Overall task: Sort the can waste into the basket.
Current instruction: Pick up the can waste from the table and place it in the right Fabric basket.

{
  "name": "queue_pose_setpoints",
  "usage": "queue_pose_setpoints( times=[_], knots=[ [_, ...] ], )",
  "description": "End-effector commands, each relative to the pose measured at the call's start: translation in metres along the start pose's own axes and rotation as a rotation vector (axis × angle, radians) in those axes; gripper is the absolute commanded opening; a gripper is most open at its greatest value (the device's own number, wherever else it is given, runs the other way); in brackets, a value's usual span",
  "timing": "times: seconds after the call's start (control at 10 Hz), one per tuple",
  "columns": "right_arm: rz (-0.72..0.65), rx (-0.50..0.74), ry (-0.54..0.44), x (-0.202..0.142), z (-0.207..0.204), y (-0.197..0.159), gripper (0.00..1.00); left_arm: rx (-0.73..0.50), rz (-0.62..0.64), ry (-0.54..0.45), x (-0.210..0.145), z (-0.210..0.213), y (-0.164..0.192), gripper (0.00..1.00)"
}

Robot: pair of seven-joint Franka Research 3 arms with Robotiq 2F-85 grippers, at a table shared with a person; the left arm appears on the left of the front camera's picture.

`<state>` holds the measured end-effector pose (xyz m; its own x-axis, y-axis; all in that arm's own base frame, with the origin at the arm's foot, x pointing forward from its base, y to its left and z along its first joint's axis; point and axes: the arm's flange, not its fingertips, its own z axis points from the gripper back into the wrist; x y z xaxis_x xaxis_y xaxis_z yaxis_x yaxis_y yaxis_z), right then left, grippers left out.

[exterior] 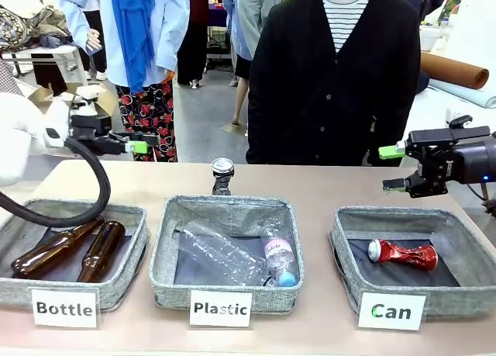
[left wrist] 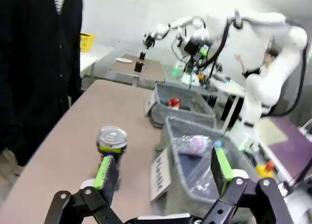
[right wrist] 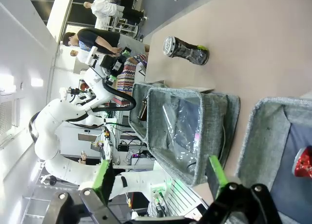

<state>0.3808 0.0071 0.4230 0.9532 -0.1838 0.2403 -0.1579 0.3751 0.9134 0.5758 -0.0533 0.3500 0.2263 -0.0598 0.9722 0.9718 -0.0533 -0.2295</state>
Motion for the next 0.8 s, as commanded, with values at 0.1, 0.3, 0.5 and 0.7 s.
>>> queue_pose_setpoints(
  times=[0.1,0.3,0.5,0.7],
  knots=[
    [0.006,-0.003,0.004,0.000,0.002,0.001,1.00,-0.010,-0.458,0.160,-0.018,-0.020,0.025,1.00],
    [0.006,-0.003,0.004,0.000,0.002,0.001,1.00,0.019,-0.403,0.265,-0.029,-0.044,0.025,1.00],
    [0.006,-0.003,0.004,0.000,0.002,0.001,1.00,0.016,-0.341,0.254,-0.027,-0.078,0.025,1.00],
    [0.006,-0.003,0.004,0.000,0.002,0.001,1.00,0.050,-0.245,0.253,-0.032,-0.104,0.030,1.00]
  ],
)
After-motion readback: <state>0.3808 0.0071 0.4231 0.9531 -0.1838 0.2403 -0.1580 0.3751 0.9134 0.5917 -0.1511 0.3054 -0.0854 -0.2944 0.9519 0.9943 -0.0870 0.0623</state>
